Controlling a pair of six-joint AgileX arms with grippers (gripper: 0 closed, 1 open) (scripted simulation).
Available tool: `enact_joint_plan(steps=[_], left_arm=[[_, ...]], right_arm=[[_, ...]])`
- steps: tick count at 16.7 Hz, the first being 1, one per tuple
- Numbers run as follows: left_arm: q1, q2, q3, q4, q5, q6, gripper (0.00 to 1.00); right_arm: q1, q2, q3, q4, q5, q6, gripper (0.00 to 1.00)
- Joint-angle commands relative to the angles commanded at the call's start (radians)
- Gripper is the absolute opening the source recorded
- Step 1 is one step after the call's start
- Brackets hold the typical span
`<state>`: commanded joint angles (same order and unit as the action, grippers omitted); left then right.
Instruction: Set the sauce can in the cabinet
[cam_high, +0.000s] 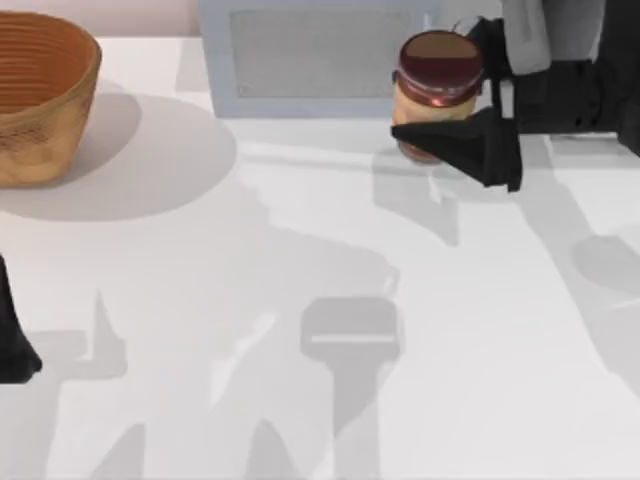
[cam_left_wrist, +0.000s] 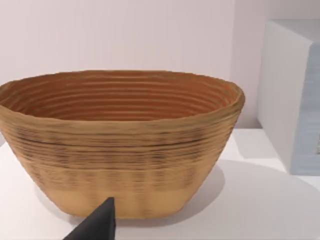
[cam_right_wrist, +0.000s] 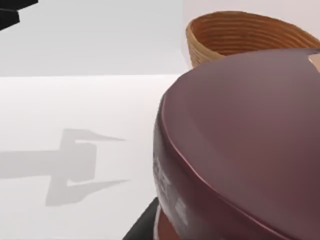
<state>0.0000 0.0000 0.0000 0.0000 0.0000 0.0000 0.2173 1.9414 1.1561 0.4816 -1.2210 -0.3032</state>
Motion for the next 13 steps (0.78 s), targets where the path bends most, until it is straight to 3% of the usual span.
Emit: enact_joint_plan(steps=[5,13], left_arm=[[0.000,0.000,0.000,0.000,0.000,0.000,1.00],[0.000,0.000,0.000,0.000,0.000,0.000,1.00]], right_arm=[[-0.041,-0.358,-0.195,-0.078,0.214,0.050,0.00],[-0.132,-1.188,-0.677,-0.285,0.715,0.185,0.00]])
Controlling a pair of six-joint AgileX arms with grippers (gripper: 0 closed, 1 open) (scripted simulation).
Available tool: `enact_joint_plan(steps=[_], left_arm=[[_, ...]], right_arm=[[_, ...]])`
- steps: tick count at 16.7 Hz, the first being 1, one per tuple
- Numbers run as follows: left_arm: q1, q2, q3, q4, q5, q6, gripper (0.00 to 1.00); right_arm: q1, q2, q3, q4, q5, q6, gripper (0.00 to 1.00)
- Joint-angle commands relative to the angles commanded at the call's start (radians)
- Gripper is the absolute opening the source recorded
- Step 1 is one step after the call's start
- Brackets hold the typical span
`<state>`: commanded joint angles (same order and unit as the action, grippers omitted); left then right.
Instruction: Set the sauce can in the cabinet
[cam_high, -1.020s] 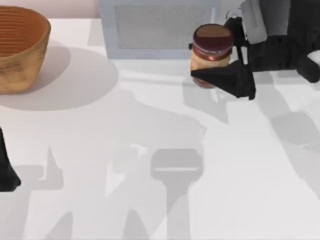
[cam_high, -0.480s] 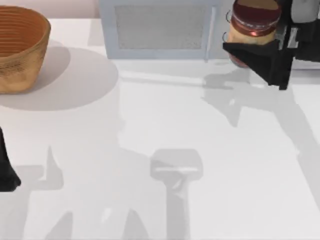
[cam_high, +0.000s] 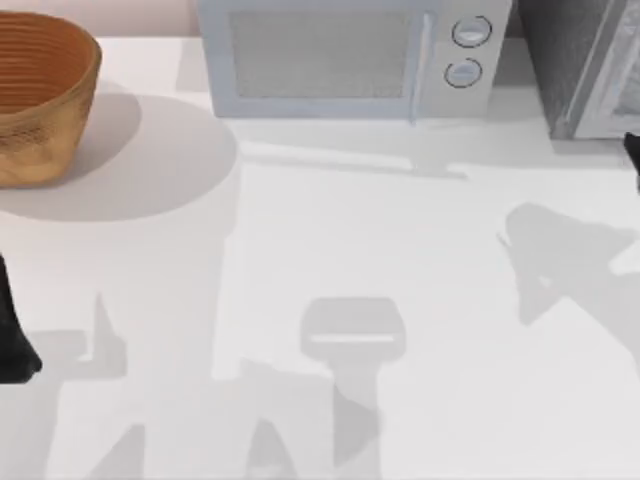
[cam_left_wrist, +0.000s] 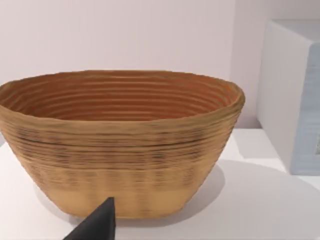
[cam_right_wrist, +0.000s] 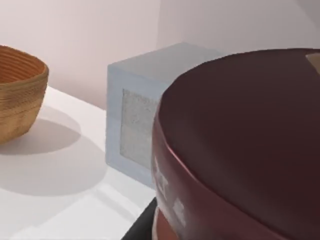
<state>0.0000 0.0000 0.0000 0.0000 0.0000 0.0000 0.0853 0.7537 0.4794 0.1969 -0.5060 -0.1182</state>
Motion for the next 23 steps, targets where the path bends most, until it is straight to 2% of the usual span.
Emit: enact_joint_plan(steps=[6,10,18,23], left_arm=[[0.000,0.000,0.000,0.000,0.000,0.000,1.00],[0.000,0.000,0.000,0.000,0.000,0.000,1.00],[0.000,0.000,0.000,0.000,0.000,0.000,1.00],[0.000,0.000,0.000,0.000,0.000,0.000,1.00]], right_arm=[[-0.059,-0.536,-0.329,-0.138,0.344,0.085,0.00],[-0.082,-0.724,-0.457,-0.189,0.482,0.113,0.00],[-0.081,-0.741,-0.467,-0.198,0.506,0.119,0.00],[-0.061,-0.567,-0.256,-0.258,0.540,0.125,0.00]])
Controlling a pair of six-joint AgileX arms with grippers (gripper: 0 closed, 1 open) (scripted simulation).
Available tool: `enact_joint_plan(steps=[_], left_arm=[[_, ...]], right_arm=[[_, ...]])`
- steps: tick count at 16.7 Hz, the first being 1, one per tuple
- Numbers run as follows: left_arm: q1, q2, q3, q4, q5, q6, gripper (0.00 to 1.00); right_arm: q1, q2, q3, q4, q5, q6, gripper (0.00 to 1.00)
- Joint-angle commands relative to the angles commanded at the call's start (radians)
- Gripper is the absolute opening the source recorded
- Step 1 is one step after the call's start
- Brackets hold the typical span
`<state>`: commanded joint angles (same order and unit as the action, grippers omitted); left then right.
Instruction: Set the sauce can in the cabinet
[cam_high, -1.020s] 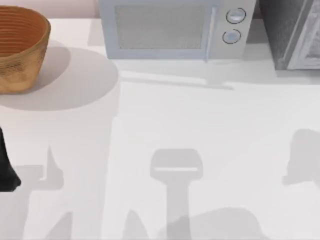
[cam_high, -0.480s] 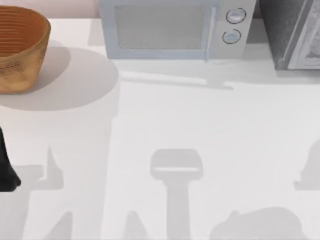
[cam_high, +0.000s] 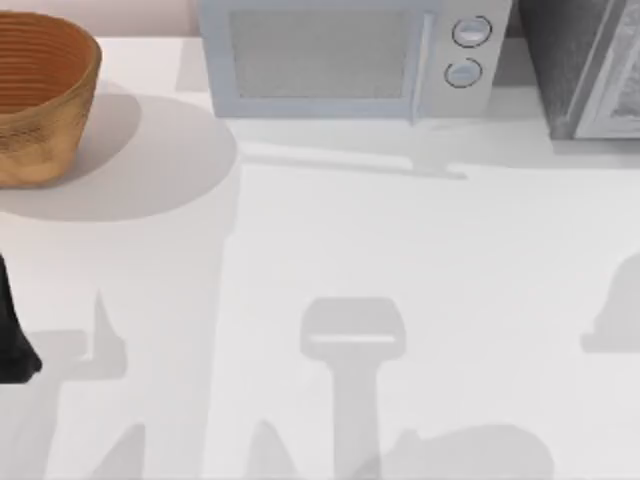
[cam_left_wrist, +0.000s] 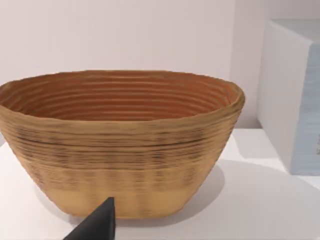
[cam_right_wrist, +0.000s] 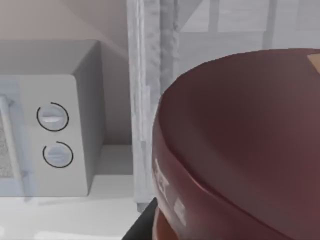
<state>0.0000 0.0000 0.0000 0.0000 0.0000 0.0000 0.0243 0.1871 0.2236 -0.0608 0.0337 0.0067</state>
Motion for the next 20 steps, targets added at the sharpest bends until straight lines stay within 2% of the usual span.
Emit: enact_joint_plan(steps=[14,17,20], left_arm=[[0.000,0.000,0.000,0.000,0.000,0.000,1.00],[0.000,0.000,0.000,0.000,0.000,0.000,1.00],[0.000,0.000,0.000,0.000,0.000,0.000,1.00]], right_arm=[[0.130,0.953,1.338,-0.379,0.140,0.011,0.00],[0.153,1.088,1.531,-0.428,0.156,0.011,0.00],[0.166,1.157,1.629,-0.453,0.164,0.010,0.00]])
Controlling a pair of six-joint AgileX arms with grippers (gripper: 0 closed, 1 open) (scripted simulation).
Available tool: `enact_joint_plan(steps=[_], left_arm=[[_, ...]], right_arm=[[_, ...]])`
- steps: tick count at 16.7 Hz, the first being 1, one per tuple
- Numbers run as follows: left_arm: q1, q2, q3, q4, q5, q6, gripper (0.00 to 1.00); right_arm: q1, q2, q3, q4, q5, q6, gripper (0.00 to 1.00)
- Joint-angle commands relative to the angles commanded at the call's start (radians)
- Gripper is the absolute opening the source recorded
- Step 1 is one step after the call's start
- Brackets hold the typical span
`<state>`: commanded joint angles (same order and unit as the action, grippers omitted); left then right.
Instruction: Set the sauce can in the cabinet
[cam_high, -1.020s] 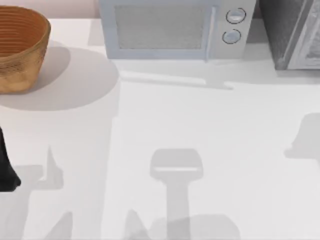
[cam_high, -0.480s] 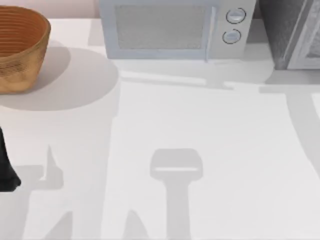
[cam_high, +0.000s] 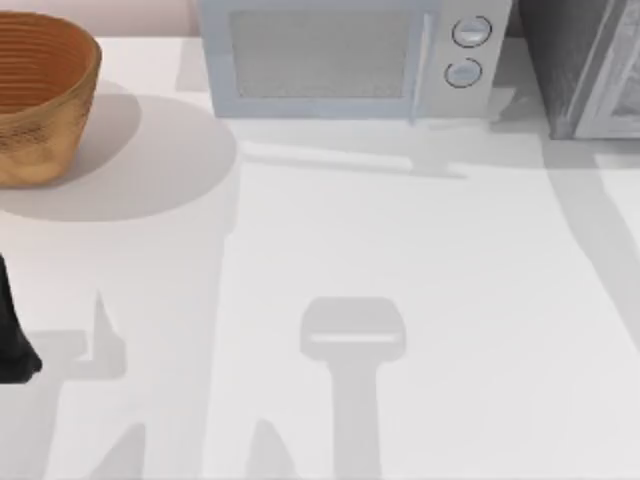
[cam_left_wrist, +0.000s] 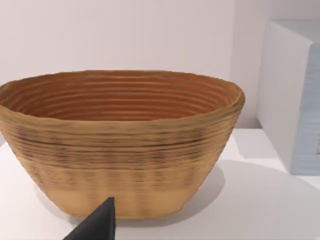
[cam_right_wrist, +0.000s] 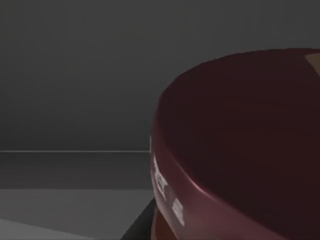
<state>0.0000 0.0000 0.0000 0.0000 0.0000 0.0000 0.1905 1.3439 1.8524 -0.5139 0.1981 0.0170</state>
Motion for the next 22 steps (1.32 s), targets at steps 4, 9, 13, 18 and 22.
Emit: enact_joint_plan(steps=[4,9,13,18,22], left_arm=[[0.000,0.000,0.000,0.000,0.000,0.000,1.00],[0.000,0.000,0.000,0.000,0.000,0.000,1.00],[0.000,0.000,0.000,0.000,0.000,0.000,1.00],[0.000,0.000,0.000,0.000,0.000,0.000,1.00],[0.000,0.000,0.000,0.000,0.000,0.000,1.00]], right_arm=[[0.002,0.009,0.013,-0.003,0.001,0.000,0.00],[-0.012,0.045,0.047,0.005,-0.002,0.001,0.00],[-0.044,0.225,0.205,0.031,-0.023,0.002,0.00],[-0.079,0.472,0.401,0.068,-0.066,-0.001,0.00],[-0.088,0.522,0.446,0.078,-0.077,0.001,0.00]])
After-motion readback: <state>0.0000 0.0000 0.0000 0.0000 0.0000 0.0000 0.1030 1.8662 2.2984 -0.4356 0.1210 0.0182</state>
